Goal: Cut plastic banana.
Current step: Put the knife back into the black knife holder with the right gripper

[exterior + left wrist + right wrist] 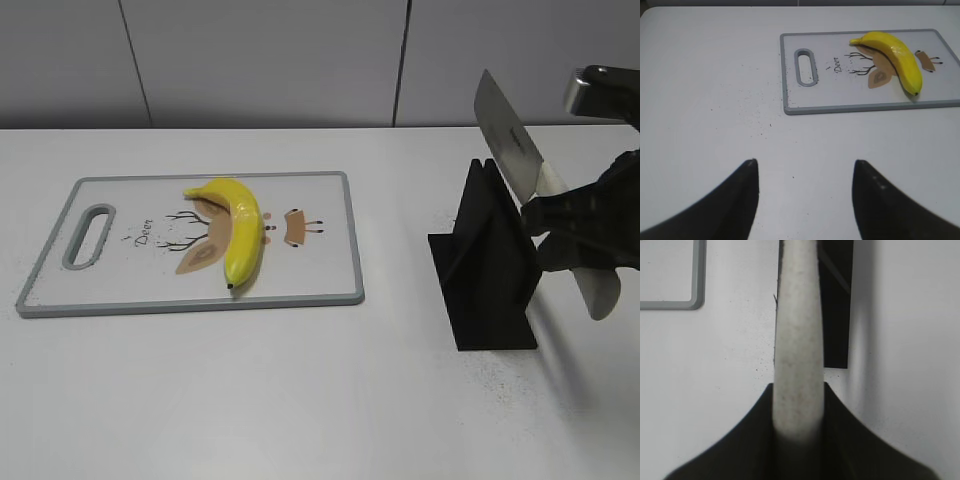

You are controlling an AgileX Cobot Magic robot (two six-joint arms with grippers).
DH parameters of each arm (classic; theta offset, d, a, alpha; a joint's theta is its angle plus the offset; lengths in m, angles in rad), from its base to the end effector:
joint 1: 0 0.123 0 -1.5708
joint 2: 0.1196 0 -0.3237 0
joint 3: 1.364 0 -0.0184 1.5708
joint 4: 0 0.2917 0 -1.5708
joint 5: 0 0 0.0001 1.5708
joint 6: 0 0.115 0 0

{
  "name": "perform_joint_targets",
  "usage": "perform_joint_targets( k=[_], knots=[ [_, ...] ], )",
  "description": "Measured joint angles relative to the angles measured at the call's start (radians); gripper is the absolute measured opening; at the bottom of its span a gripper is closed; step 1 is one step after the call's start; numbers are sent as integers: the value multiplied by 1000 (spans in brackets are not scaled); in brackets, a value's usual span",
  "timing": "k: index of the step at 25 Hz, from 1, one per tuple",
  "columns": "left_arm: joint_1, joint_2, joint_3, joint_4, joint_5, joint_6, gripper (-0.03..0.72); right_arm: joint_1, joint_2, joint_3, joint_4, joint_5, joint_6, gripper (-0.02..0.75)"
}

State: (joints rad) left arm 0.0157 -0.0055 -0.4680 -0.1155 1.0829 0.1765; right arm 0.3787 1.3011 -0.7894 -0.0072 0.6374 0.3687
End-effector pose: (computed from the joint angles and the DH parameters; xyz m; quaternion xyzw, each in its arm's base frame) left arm 0.0151 -0.0115 0.2737 0.0715 0.8613 -0.0095 0.5030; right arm 0.2612 0.1034 0.2392 -0.0071 0.9678 0.0893 0.2354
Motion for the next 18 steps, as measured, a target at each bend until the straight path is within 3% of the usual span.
perform_joint_targets(
  k=[18],
  knots=[
    [0,0,0,0,0,0,569,0,67,0,0,-1,1,161]
  ],
)
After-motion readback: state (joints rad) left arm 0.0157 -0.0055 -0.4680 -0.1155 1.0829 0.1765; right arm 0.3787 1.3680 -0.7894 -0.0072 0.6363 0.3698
